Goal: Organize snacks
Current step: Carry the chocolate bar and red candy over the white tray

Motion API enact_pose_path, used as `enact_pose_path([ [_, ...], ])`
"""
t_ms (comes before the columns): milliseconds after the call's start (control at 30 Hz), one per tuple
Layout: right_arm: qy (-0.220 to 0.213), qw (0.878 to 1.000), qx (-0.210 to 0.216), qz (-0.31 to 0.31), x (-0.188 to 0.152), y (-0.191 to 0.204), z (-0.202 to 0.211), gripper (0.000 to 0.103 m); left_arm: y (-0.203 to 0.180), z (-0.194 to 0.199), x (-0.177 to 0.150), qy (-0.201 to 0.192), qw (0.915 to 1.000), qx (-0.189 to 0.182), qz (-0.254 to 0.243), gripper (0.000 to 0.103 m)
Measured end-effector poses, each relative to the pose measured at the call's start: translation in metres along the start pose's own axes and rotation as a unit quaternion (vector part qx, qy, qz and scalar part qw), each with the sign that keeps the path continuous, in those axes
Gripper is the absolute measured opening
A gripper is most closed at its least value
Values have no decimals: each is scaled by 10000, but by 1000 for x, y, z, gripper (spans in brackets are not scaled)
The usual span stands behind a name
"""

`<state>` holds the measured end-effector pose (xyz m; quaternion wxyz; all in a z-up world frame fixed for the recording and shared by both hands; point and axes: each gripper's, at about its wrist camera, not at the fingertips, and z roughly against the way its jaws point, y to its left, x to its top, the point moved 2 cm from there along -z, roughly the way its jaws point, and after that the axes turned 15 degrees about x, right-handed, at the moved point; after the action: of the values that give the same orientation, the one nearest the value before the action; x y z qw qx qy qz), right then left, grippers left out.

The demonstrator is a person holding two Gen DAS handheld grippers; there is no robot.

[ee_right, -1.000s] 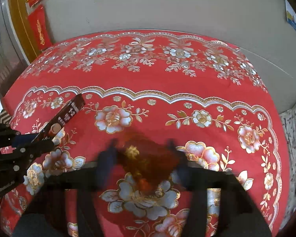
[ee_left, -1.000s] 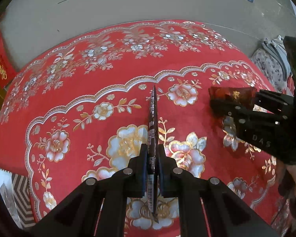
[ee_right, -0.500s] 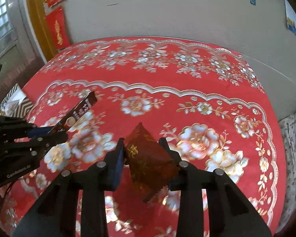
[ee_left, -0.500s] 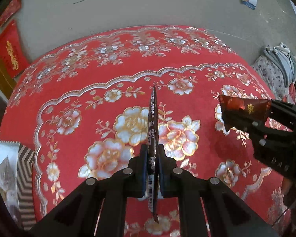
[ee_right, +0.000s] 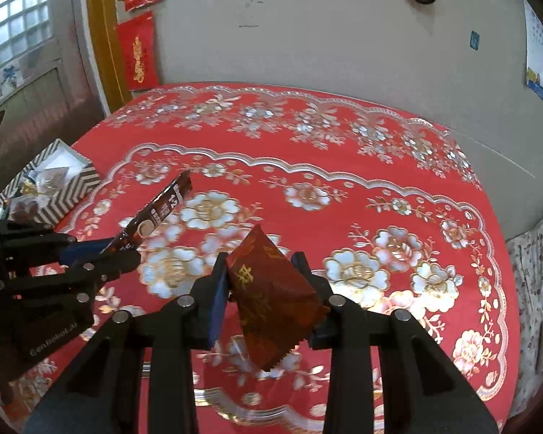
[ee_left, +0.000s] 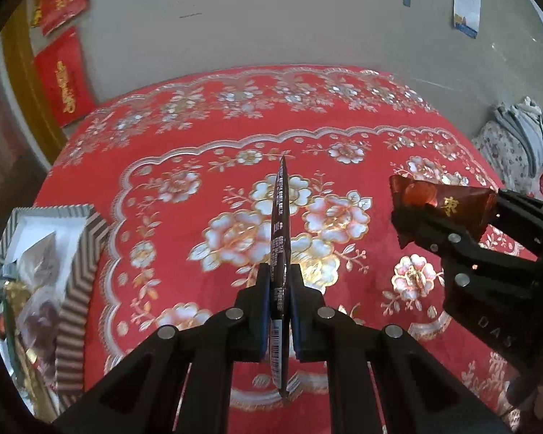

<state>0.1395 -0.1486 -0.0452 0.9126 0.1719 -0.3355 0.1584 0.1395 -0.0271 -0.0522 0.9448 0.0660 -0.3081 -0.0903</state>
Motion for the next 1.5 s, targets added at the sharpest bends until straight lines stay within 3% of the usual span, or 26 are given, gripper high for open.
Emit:
enact_pose_path([
  [1000,-129,9944,757,721,19,142,-22,32,144,63,-47,-516,9890,951,1012,9],
  [1500,-69,9869,1142,1139,34,210,-42,32,206,72,-72,-481,9802,1322,1395,9],
])
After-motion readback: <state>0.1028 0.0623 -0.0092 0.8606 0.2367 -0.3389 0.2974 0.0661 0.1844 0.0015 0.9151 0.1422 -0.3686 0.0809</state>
